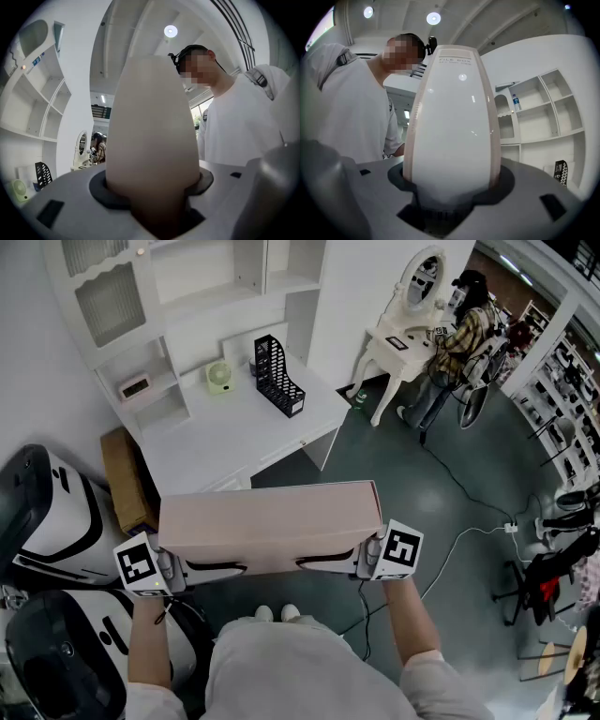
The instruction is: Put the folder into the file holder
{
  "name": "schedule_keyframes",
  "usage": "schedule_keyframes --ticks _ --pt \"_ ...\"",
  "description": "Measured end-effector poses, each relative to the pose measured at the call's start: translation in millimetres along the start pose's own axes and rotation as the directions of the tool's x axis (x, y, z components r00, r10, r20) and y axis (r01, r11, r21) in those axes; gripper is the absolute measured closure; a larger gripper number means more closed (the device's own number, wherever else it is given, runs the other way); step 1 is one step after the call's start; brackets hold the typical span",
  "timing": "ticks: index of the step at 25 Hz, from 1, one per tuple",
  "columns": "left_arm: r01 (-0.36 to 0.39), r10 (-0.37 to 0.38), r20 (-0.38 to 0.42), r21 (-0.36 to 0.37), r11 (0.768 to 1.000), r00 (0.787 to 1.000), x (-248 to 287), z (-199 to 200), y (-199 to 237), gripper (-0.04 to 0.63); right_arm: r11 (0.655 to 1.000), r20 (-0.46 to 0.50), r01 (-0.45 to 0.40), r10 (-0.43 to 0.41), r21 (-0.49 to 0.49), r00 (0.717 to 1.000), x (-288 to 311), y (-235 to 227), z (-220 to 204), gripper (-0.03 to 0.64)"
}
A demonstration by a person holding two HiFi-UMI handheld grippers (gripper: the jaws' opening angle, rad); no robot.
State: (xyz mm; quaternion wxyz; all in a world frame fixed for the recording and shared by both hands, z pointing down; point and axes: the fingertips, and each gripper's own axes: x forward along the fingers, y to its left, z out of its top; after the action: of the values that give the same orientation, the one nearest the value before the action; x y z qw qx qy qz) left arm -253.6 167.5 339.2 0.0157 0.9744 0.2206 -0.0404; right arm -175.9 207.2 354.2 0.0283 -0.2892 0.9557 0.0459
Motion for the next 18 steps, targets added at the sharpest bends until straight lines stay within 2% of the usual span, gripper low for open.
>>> schedule_keyframes --ticks 6,11,18 --pt "-0.001 0.001 -0.002 -0.001 1.0 1.0 0.8 -0.4 2.2 0.307 1.0 0.003 0.001 -0.001 0.004 1.0 -0.4 -1.4 1.1 0.316" --pt "0.005 -0.005 0.005 -0.03 1.0 1.0 1.6 -3.0 5.1 0.307 0.998 -0.008 -0.002 0.003 0.057 1.0 -0.7 -2.7 -2.7 0.311" --pt "0.035 -0.037 -0.031 -0.042 0.999 0.999 -0.8 -2.3 4.6 0.303 0.997 0.013 0.028 -0.029 0.076 0.999 2.2 -1.3 -2.9 0.311"
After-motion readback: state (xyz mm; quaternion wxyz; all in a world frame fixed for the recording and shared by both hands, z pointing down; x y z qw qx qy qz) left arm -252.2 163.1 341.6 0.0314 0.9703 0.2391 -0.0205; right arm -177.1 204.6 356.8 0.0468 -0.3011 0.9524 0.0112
